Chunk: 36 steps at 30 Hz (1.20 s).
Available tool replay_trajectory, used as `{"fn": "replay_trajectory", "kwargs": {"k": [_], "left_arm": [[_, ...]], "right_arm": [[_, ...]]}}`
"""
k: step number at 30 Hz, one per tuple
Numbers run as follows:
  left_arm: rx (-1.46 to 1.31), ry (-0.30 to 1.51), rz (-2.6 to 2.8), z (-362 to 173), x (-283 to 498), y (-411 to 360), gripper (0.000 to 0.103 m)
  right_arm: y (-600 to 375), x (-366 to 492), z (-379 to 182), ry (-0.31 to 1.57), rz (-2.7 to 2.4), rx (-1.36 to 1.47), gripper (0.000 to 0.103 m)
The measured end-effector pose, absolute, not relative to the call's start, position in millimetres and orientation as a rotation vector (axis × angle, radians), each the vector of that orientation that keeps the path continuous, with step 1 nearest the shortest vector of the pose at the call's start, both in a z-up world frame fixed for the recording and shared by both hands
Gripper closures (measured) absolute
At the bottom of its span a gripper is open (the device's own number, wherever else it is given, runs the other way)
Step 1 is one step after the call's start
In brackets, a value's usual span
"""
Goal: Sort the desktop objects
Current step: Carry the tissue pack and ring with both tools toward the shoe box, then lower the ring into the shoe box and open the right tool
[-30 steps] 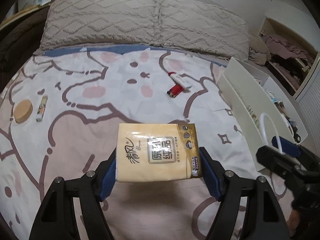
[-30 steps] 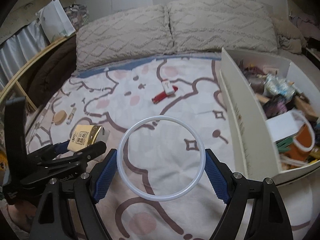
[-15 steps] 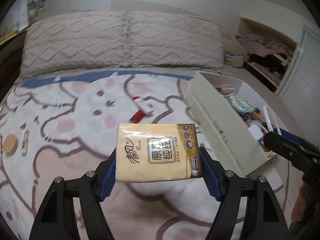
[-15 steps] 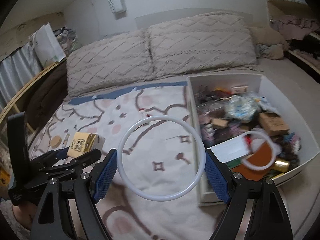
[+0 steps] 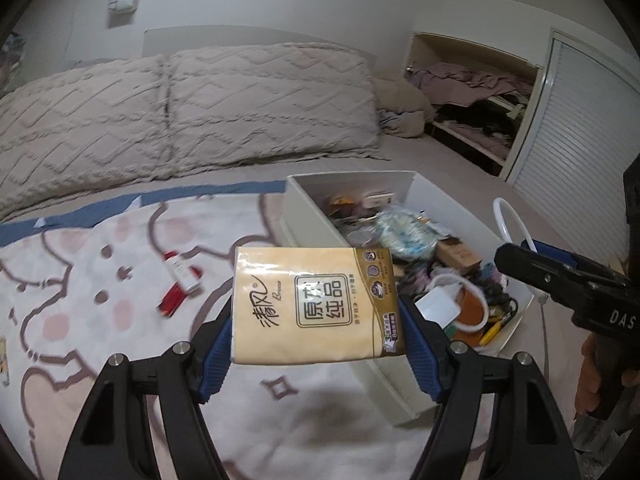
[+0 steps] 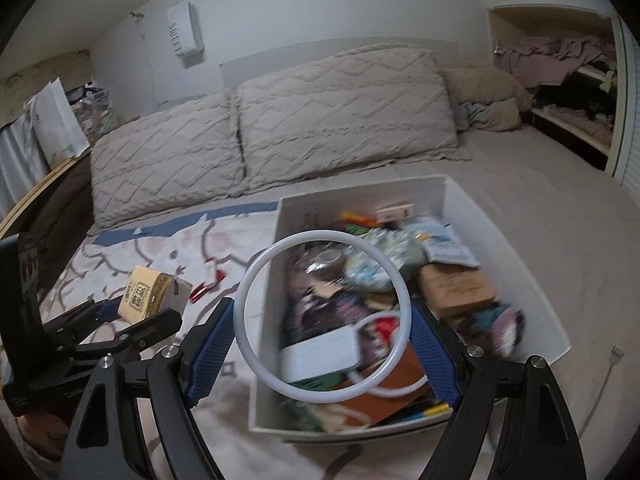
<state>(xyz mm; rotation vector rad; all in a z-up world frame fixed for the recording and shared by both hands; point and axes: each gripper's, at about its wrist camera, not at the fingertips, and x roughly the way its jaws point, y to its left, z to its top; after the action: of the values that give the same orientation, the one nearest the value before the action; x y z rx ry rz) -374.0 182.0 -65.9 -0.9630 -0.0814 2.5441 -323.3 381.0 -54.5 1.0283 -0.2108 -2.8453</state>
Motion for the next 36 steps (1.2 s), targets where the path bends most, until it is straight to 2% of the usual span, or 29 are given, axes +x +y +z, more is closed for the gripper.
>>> {"fn": "replay_trajectory", "kwargs": {"k": [13, 23, 32, 36], "left_arm": [[-0.937, -0.170, 2.464, -54.8, -407.5, 227.5, 0.029], [-0.930, -0.165, 2.440, -57.3, -424.3, 246.9, 0.029], [-0.987, -0.125, 2.399, -69.8, -439.0, 262.8, 0.029], [-1.007, -0.127, 2.384, -74.7, -448.3, 265.5, 0.029]], "right_arm": [[428.6, -384.5, -48.9, -0.214, -2.845, 1.088, 0.019], [446.5, -450.0, -64.6, -0.238, -2.775, 1.299, 0.019], [470.9, -502.9, -94.0, -0.368, -2.696, 1.524, 0.019], [468.9, -511.5, -100.1, -0.293, -2.729, 1.530, 0.019]]}}
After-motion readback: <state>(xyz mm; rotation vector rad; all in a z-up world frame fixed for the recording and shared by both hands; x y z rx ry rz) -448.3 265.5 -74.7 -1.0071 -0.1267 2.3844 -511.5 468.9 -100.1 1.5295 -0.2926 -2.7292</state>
